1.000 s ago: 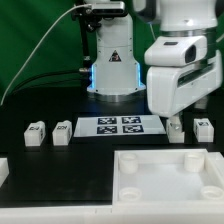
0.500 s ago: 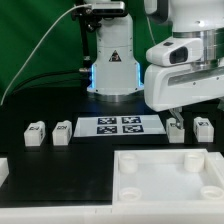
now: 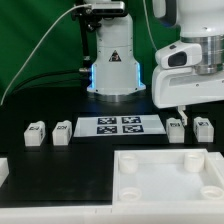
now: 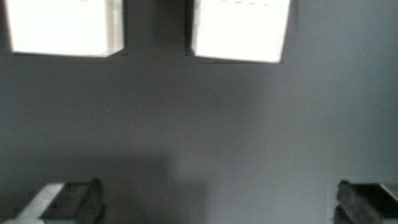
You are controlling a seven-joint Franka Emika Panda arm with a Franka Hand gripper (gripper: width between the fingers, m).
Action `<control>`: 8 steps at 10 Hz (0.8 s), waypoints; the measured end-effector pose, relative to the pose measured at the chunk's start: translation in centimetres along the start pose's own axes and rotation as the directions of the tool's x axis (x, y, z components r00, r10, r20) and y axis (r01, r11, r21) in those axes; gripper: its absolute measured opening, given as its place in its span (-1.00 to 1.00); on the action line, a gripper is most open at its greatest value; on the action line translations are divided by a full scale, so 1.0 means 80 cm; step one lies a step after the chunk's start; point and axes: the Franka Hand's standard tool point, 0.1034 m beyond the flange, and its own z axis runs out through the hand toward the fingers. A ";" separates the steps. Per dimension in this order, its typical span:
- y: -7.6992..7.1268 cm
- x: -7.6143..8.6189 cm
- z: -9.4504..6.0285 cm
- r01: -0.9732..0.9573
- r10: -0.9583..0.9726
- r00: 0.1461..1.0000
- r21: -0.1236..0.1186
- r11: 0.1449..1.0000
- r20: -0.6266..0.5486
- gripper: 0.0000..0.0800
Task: Assemble one leg
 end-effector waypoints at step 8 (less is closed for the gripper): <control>-0.015 -0.031 0.017 -0.018 0.053 0.709 -0.058 0.998 0.703 0.62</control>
Offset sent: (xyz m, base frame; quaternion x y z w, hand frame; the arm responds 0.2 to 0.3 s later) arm -0.0212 0.0191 -0.0142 0.0152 -0.2201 0.0670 0.9731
